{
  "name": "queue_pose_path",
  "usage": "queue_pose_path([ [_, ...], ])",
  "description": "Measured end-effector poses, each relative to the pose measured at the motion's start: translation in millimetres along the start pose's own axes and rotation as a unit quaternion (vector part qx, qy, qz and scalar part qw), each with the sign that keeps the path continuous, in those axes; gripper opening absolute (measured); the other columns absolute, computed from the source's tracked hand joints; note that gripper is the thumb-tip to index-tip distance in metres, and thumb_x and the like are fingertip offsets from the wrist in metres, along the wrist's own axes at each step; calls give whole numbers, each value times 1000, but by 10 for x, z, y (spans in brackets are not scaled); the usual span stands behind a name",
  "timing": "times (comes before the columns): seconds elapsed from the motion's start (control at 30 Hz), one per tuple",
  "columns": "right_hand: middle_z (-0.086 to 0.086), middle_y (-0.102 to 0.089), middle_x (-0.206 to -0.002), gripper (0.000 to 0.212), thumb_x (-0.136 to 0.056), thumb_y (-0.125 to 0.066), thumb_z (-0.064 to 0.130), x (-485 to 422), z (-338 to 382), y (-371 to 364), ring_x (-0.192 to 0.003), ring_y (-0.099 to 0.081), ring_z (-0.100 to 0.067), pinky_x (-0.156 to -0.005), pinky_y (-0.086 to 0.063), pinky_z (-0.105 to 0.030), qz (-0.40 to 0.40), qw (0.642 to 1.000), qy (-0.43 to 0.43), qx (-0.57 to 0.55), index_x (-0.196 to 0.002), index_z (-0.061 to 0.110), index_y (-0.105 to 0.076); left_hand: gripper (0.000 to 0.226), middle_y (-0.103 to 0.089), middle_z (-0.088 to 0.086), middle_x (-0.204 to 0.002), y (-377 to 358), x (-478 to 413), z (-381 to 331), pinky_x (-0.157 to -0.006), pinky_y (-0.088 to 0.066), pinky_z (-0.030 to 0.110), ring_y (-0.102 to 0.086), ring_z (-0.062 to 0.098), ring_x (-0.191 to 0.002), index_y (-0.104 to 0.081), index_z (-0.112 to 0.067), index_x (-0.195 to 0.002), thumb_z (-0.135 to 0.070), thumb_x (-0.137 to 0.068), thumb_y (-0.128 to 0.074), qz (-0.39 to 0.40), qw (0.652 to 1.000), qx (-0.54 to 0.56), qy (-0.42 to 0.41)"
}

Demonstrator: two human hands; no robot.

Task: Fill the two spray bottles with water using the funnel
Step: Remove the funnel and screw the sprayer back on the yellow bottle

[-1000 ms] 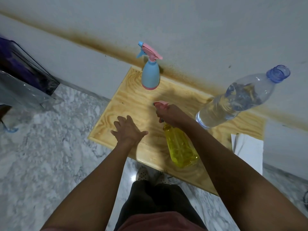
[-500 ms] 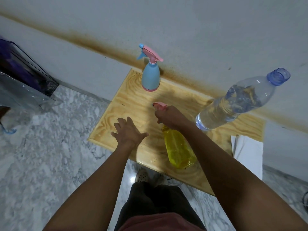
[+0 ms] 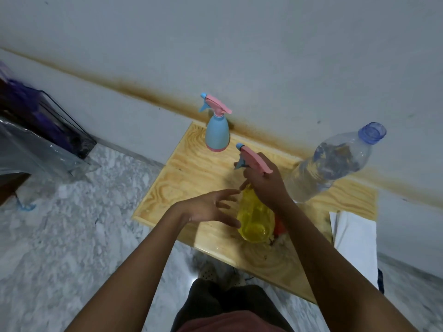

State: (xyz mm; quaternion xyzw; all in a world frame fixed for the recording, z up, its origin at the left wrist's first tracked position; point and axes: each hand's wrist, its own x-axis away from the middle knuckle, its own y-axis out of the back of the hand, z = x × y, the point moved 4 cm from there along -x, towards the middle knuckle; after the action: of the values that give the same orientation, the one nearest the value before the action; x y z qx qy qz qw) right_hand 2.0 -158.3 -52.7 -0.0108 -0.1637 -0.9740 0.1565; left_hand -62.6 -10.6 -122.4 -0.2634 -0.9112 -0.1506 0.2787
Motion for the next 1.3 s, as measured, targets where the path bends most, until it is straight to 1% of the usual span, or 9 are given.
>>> queue_pose_path([
  [0.13, 12, -62, -73, 25, -77, -54, 11, 63, 250, 182, -65, -56, -3, -60, -49, -27, -48, 996, 56, -54, -90, 32, -60, 97, -58, -20, -136, -91, 47, -513, -101, -48, 25, -54, 0, -125, -39, -34, -150, -35, -68, -91, -64, 993, -10, -97],
  [0.23, 2, -64, -67, 19, -73, -58, 10, 33, 423, 289, -61, -57, -11, -59, -47, -27, -52, 991, 87, -86, -87, 13, -69, 73, -70, -13, -116, -96, 87, -729, -93, -50, 22, -64, 7, -111, -56, -25, -136, -24, -71, -89, -111, 982, 23, -152],
  [0.43, 8, -71, -102, 32, -77, -76, 31, -43, 388, 358, -94, -67, -8, -81, -51, -21, -97, 990, 74, -66, -107, 28, -66, 61, -70, -11, -111, -5, 64, -969, -83, -53, 18, -63, 3, -101, -61, -29, -123, -15, -71, -89, -272, 938, 57, -210],
  [0.7, 3, -70, -104, 29, -81, -77, 35, -431, 49, 448, -100, -66, -14, -90, -52, -37, -159, 987, 1, 23, -104, 19, -71, 69, -50, 2, -116, 256, -489, -1070, -82, -33, -4, -48, -15, -98, -60, -25, -129, -16, -68, -89, -377, 901, -20, -212],
  [0.77, 0, -66, -109, 30, -82, -78, 30, -599, -26, 429, -105, -63, -18, -93, -51, -37, -176, 984, -14, 38, -109, 20, -69, 63, -53, -4, -107, 332, -640, -1094, -77, -35, -3, -51, -5, -91, -62, -20, -125, -12, -68, -88, -390, 894, -29, -217],
  [0.9, -2, -69, -107, 40, -77, -74, 40, -907, -199, 367, -101, -66, -16, -88, -56, -44, -184, 980, -52, 52, -111, 21, -69, 46, -66, -18, -85, 501, -918, -1121, -70, -43, 6, -63, -11, -84, -64, -26, -104, -3, -69, -84, -386, 882, -20, -271],
  [1.03, -6, -70, -109, 38, -74, -75, 35, -1100, -318, 325, -102, -68, -20, -86, -56, -47, -191, 977, -69, 57, -107, 20, -66, 41, -69, -15, -87, 592, -1206, -1043, -69, -46, 10, -65, -9, -87, -64, -31, -99, -1, -75, -77, -366, 895, 18, -256],
  [1.17, -5, -69, -108, 55, -67, -67, 49, -1198, -463, 282, -101, -68, -19, -85, -56, -47, -193, 976, -86, 61, -111, 18, -67, 33, -67, -12, -94, 612, -1393, -904, -72, -45, 5, -64, -7, -92, -66, -12, -107, 0, -77, -74, -358, 903, 48, -233],
  [1.3, -2, -70, -107, 44, -71, -73, 44, -1224, -563, 247, -100, -68, -16, -82, -57, -48, -199, 973, -97, 65, -109, 24, -65, 29, -62, -16, -92, 628, -1435, -909, -76, -48, 8, -62, -10, -92, -57, -30, -96, -18, -73, -69, -361, 902, 43, -233],
])
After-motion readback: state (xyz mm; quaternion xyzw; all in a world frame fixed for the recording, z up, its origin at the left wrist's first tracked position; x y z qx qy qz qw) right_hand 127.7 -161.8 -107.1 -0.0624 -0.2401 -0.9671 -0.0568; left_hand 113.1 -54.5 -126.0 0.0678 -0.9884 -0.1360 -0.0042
